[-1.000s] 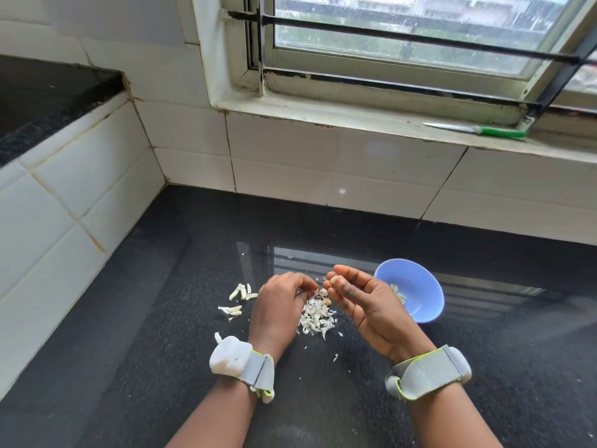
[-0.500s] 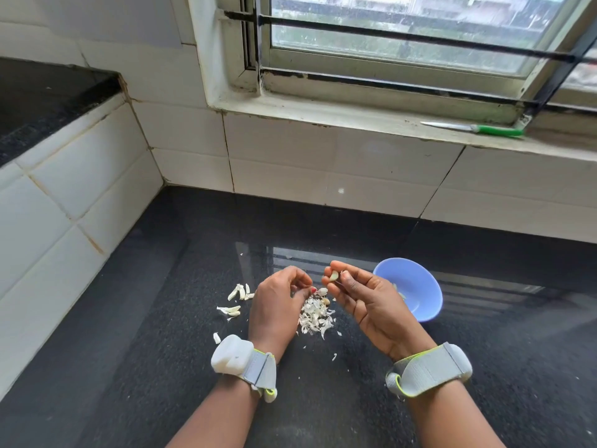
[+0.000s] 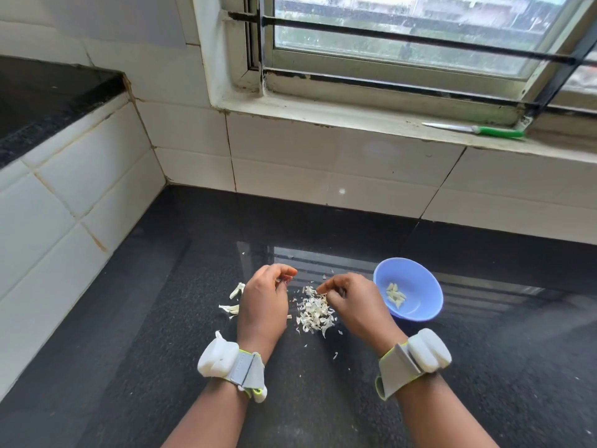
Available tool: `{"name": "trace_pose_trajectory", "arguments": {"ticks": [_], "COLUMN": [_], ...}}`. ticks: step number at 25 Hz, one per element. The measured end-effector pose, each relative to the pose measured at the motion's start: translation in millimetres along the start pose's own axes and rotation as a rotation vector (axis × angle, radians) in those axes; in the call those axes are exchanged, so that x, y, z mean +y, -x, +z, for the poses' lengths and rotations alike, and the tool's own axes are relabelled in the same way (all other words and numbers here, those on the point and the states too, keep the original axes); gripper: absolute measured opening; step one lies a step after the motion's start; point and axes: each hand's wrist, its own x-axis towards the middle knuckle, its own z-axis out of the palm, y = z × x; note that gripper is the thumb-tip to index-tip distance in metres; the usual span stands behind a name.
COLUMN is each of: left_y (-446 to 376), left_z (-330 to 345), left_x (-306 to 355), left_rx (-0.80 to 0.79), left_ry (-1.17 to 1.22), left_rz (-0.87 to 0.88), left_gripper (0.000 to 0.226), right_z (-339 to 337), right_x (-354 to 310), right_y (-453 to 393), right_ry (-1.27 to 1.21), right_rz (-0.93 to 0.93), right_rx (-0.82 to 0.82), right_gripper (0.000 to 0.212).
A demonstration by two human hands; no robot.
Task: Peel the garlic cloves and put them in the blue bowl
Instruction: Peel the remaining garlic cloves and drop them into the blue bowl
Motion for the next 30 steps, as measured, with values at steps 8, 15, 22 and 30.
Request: {"name": "trace_pose_trajectory", "arguments": {"ticks": [8, 15, 22, 30], "left_y": [3, -1, 3, 4], "left_z": [-5, -35, -51, -58], "left_x": [-10, -36, -44, -51], "left_rx": [-0.052, 0.031, 0.064, 0.077], "left_ry": [0.053, 0.071, 0.088, 0.080], "left_rz": [-0.043, -0.115, -0.147, -0.178], "left_gripper": [0.032, 0.039, 0.029, 0.029], "right_z": [-27, -48, -28, 70], "right_x": [17, 74, 47, -30], "right_y": [-6, -21, -16, 4], "right_ry": [-0.012, 0.171, 0.206, 0.335], "right_rz": [0.020, 0.214, 0.019, -0.415], "right_rx": [0.224, 0.215, 0.510, -0.054], "right_gripper": [0.039, 0.035, 0.023, 0.018]}}
